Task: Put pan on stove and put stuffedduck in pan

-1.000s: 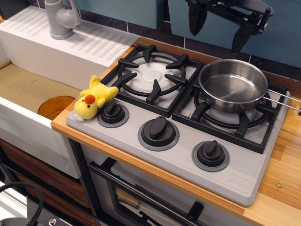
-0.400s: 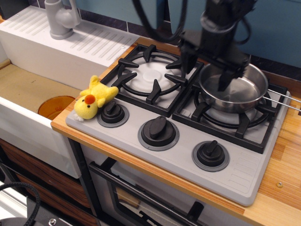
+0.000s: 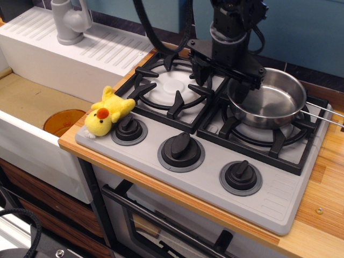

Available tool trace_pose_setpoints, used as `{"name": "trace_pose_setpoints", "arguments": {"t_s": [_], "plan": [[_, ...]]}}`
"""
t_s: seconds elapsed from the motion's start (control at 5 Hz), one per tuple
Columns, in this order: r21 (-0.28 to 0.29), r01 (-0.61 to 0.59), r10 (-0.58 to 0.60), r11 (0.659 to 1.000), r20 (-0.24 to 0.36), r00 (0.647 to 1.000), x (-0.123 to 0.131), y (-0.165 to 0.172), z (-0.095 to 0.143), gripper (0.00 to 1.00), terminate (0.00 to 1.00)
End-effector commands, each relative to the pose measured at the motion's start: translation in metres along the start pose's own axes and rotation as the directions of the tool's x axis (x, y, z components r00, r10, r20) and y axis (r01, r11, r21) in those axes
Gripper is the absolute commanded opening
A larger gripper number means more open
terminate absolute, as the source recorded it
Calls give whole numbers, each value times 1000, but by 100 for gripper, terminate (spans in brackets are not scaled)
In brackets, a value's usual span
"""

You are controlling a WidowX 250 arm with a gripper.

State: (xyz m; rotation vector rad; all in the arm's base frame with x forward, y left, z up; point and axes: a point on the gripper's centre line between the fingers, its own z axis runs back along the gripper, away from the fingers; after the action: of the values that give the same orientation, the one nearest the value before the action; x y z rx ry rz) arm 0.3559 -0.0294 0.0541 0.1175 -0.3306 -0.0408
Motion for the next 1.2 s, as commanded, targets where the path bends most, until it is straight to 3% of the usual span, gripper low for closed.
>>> {"name": "trace_pose_setpoints", "arguments": {"t_s": [0.0,0.2,0.6,1.0], "plan": [[-33,-27,27,999,2,1000,3,-14,-2,100,0],[-49,-29,27,998,-30,999,3,-19,-4,0,0],[-41,-36,35,999,-23,999,3,-24,1,0,0],[54,-59,62,997,-60,996,6,-8,32,0,0]]}}
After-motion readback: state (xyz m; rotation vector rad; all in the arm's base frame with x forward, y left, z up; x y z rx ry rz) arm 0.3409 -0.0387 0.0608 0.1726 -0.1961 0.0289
